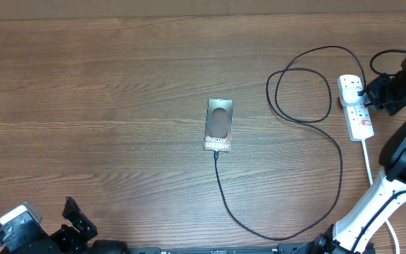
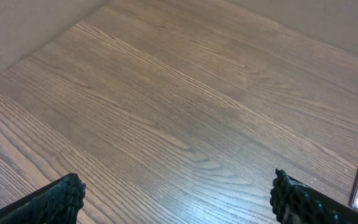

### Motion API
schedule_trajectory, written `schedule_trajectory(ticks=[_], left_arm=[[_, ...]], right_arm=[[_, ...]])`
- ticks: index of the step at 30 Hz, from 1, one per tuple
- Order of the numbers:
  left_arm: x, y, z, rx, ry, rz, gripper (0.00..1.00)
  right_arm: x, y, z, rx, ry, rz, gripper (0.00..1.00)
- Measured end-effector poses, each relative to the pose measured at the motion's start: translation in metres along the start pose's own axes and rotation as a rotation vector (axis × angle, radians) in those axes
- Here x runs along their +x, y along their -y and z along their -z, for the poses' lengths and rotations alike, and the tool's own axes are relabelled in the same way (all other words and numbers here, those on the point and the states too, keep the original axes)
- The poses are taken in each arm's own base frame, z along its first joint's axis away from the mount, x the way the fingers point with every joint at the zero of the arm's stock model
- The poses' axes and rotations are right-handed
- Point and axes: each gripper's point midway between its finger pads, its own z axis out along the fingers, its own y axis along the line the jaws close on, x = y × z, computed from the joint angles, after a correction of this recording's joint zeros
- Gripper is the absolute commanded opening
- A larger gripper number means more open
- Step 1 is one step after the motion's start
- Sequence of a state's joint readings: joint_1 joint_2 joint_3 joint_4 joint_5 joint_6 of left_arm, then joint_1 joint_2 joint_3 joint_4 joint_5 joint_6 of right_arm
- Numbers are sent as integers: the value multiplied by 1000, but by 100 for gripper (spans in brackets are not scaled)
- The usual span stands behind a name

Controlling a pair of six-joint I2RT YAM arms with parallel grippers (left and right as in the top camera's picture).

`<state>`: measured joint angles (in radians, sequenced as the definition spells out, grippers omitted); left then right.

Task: Plug charger to phone and switch on socket

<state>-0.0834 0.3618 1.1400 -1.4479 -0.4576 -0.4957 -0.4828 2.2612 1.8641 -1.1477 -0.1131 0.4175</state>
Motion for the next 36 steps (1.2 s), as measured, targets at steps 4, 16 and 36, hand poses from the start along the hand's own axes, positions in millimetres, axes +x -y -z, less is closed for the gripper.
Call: schedule_trajectory(ticks=[4, 16, 36], left_arm=[[0, 0, 0, 0, 0, 0, 100], [0, 0, 0, 0, 0, 0, 100], [8, -28, 35, 23, 190, 137, 99]], right_arm=[[1, -1, -8, 17, -9, 12, 4], [27, -1, -1, 96, -100, 50, 4], [28, -1, 411, -642, 762, 112, 4]])
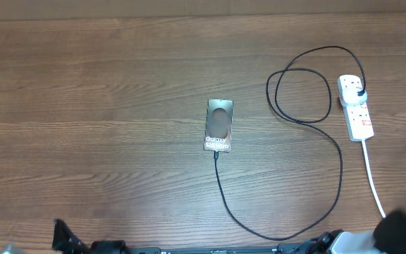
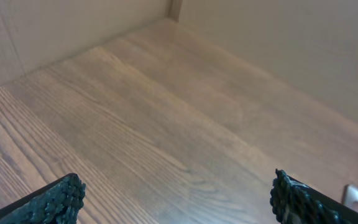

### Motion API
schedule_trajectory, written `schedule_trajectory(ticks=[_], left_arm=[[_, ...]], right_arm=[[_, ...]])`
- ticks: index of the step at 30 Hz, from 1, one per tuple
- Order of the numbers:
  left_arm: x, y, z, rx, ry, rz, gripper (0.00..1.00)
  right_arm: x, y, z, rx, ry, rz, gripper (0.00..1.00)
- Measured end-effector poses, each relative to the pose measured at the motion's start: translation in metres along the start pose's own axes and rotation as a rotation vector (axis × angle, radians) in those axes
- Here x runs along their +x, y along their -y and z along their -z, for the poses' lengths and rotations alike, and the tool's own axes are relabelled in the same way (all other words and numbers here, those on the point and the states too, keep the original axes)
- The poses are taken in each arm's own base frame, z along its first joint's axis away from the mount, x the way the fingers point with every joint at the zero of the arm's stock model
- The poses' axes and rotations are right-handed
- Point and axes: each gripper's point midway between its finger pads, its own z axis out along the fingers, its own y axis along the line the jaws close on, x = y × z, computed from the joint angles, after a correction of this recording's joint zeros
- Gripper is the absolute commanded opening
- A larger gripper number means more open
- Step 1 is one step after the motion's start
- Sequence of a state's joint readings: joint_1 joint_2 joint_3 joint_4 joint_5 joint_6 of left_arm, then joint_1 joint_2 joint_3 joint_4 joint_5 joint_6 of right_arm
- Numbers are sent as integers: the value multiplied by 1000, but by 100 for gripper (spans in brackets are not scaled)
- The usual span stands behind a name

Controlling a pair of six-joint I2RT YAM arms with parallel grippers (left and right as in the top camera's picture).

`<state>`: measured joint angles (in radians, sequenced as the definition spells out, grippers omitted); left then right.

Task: Plug charger to phone and switch on socket

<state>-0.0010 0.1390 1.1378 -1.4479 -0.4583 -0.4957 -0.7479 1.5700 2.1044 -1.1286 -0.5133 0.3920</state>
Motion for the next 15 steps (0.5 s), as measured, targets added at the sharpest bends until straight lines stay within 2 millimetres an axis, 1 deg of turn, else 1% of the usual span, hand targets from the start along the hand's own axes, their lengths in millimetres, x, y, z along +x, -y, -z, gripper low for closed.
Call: schedule_trajectory(ticks=[1, 2, 3, 4, 7, 10, 11, 12, 13, 15], left_arm=[[0, -2, 3, 8, 18, 11, 100], [1, -4, 6, 15, 31, 18, 100], [1, -5, 9, 23, 45, 26, 99], [1, -7, 11, 30, 59, 34, 99], [3, -12, 17, 44, 86, 49, 100], [4, -14, 19, 45, 93, 52, 99], [4, -13, 19, 45, 92, 52, 100], [4, -13, 19, 45, 92, 52, 100], [5, -14, 19, 45, 92, 51, 100], [5, -14, 19, 44, 91, 51, 99]], right_arm=[[-15, -27, 32, -92, 91, 60, 4], [-20, -43, 51, -140, 133, 91, 4], [-24, -65, 77, -212, 187, 143, 4], [-23, -92, 106, -295, 230, 202, 4], [-15, -151, 163, -492, 287, 333, 4], [-10, -193, 202, -653, 327, 444, 4], [-10, -210, 217, -728, 347, 512, 4], [-10, -215, 221, -745, 355, 533, 4], [-8, -225, 231, -793, 363, 581, 4], [-7, -239, 245, -854, 401, 660, 4]])
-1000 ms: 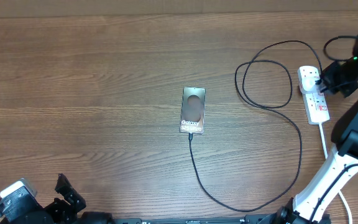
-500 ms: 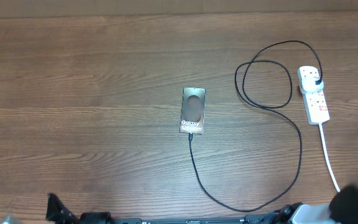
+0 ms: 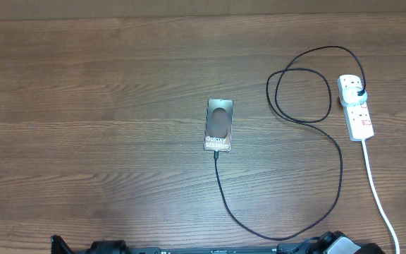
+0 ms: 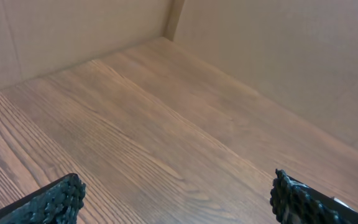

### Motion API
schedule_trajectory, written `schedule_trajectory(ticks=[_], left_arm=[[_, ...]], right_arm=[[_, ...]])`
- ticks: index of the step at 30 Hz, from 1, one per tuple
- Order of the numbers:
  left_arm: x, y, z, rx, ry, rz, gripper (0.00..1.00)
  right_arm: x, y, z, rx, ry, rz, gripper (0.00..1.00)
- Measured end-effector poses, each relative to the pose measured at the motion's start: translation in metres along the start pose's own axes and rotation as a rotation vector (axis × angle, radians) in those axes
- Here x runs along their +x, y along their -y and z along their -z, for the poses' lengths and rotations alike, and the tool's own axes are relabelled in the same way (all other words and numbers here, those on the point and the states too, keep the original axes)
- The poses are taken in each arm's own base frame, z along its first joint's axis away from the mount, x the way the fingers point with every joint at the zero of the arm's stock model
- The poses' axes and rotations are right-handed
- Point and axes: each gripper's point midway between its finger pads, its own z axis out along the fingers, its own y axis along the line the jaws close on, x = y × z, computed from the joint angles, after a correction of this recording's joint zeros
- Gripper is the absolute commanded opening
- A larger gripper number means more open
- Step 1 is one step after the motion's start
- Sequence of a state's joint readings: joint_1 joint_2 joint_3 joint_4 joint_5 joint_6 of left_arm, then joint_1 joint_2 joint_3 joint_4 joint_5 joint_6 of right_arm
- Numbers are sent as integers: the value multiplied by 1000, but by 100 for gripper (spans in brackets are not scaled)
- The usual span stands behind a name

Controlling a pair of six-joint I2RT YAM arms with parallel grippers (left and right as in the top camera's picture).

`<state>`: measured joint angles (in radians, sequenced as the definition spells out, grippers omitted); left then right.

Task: Plug charger to phone and switch on socket

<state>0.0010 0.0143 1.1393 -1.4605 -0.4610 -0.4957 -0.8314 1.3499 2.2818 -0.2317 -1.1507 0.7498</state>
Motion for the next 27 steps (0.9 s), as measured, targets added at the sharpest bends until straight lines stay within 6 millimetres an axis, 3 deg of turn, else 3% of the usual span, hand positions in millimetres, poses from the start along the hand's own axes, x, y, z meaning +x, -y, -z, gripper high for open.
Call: schedule_trajectory(ticks=[6, 11, 14, 18, 22, 27], left_arm=[[0, 0, 0, 0, 1, 0, 100], [0, 0, 0, 0, 1, 0, 100], [0, 0, 0, 0, 0, 0, 100], [0, 0, 0, 1, 1, 1, 100], [0, 0, 0, 0, 2, 1, 100], [-4, 3, 0, 12, 14, 18, 100]], right_arm=[[-22, -56, 3, -136, 67, 130, 4], [-17, -96, 11, -201, 41, 51, 4], [5, -110, 15, -235, -40, -72, 4], [49, -122, 21, -300, -157, -177, 4], [82, -133, 27, -359, -196, -137, 4], [101, -145, 45, -372, -157, -12, 4]])
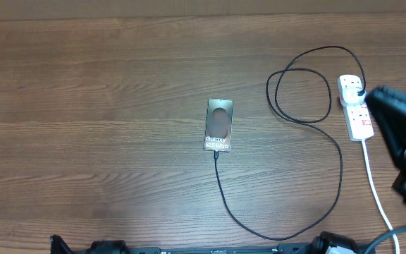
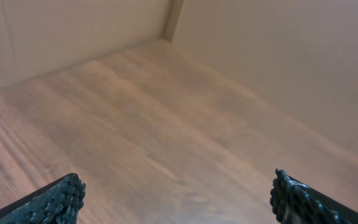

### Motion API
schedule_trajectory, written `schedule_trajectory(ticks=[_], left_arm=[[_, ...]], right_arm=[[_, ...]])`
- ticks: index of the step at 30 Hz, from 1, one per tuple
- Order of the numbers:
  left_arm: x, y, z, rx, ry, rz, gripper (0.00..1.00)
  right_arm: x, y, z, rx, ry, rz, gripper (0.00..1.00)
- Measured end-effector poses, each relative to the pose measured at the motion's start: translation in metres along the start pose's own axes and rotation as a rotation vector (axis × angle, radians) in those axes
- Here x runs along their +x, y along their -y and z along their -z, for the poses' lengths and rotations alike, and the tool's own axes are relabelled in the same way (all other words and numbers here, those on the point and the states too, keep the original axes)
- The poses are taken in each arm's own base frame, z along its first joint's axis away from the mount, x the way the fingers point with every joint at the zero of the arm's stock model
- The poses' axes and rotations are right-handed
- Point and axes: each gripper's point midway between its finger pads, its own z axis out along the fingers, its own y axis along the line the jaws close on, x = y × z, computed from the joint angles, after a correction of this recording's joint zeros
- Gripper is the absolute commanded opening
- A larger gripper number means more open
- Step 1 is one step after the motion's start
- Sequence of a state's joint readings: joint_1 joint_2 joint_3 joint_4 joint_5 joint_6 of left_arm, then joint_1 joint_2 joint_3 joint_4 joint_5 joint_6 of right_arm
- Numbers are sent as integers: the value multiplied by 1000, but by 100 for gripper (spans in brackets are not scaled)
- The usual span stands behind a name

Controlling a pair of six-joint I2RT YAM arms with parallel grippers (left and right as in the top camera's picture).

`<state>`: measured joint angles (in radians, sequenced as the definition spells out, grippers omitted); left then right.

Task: Plug charger to phone and switch on socket

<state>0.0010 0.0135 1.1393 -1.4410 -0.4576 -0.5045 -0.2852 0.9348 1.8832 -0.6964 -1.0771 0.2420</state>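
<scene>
In the overhead view the phone lies face up at the table's middle. A black charger cable joins its near end, curves right and loops to a plug in the white power strip. A large dark blurred shape, part of my right arm, hangs over the right edge beside the strip; its fingers cannot be made out. My left gripper is open, with its fingertips wide apart over bare wood and nothing between them.
Brown cardboard walls meet at a corner behind the wooden table. The strip's white lead runs to the near right edge. Dark arm bases show along the near edge.
A dark blurred part of my right arm now covers the right edge beside the power strip, where nothing stood before. The left wrist view is blurred but much the same. Phone and cable are unmoved.
First my right gripper was at the plug end of the power strip and my left arm sat at the near left corner. Then both arms were down at the near edge, then out of the overhead view. Now the right arm shows again at the right.
</scene>
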Motion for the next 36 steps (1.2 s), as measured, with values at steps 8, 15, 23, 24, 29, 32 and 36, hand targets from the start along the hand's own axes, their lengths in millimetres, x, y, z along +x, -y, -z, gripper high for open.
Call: schedule_trajectory(ticks=[8, 15, 23, 24, 29, 32, 36], left_arm=[[-47, 35, -6, 141, 183, 156, 100], [-34, 79, -66, 241, 206, 117, 100], [21, 120, -139, 379, 210, 0, 100], [27, 123, -145, 399, 219, -4, 99], [67, 131, -173, 462, 215, -58, 100], [93, 130, -184, 473, 181, -107, 99], [113, 126, -192, 470, 141, -140, 100]], right_arm=[[16, -46, 26, -8, 65, 180, 4], [16, -79, 43, -18, 107, 287, 4], [1, -99, 50, -32, 170, 436, 5], [0, -99, 50, -33, 173, 442, 5], [-3, -105, 51, -52, 186, 481, 5], [-2, -111, 51, -81, 182, 502, 4], [0, -115, 52, -103, 173, 507, 4]])
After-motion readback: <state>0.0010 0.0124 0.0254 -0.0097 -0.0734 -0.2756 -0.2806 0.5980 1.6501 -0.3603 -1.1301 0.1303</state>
